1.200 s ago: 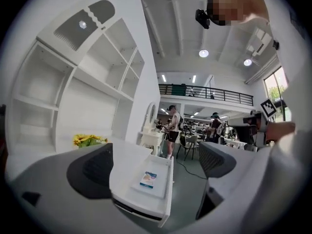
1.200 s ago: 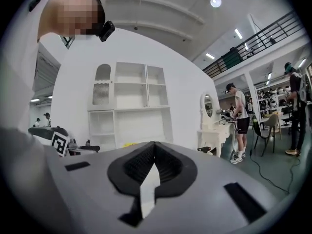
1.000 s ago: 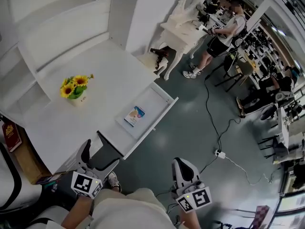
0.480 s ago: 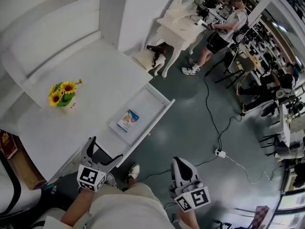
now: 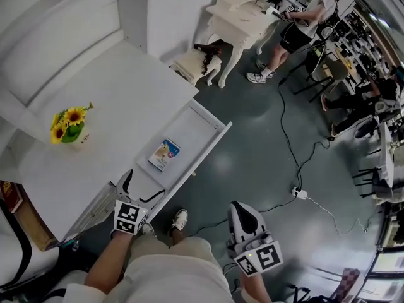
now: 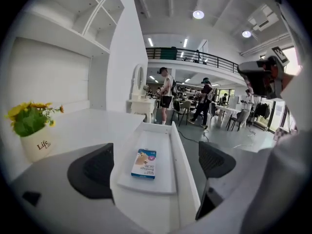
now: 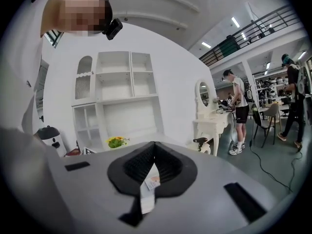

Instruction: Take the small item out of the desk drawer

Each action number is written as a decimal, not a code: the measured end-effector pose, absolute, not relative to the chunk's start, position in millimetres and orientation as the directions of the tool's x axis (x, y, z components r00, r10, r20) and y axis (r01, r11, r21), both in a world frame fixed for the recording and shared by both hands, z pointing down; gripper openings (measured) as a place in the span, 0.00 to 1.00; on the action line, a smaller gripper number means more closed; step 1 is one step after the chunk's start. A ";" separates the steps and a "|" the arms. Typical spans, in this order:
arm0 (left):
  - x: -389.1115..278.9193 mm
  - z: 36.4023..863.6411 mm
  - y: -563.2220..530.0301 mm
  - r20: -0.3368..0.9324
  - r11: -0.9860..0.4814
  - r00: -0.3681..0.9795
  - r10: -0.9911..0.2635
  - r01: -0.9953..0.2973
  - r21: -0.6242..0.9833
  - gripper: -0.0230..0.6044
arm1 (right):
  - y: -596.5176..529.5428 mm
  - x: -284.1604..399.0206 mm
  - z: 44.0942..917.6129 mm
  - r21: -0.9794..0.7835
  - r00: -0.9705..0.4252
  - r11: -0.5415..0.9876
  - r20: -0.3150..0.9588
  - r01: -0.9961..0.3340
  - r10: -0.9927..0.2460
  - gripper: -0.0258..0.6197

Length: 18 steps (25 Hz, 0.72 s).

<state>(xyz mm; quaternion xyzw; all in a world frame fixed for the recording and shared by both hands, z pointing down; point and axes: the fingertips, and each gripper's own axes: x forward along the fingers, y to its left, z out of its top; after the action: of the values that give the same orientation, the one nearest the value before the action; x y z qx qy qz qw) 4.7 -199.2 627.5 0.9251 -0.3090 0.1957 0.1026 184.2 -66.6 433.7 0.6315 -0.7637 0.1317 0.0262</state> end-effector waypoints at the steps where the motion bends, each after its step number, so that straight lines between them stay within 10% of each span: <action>1: 8.8 637.2 -203.7 0.440 -0.789 0.728 -0.526 -0.611 0.068 0.88 | -66.0 187.6 439.4 -0.173 -0.198 0.162 0.219 -0.971 -0.955 0.05; 18: 72.6 777.2 -281.4 0.633 -0.815 0.638 -0.438 -0.579 0.020 0.88 | -50.9 231.5 503.5 -0.189 -0.155 0.089 0.372 -0.978 -0.915 0.05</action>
<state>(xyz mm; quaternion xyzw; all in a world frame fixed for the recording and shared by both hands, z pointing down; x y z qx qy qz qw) 72.6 -281.4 777.2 0.8982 -0.2830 0.3175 0.1114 231.5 -50.9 503.5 0.6451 -0.7337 0.1982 0.0789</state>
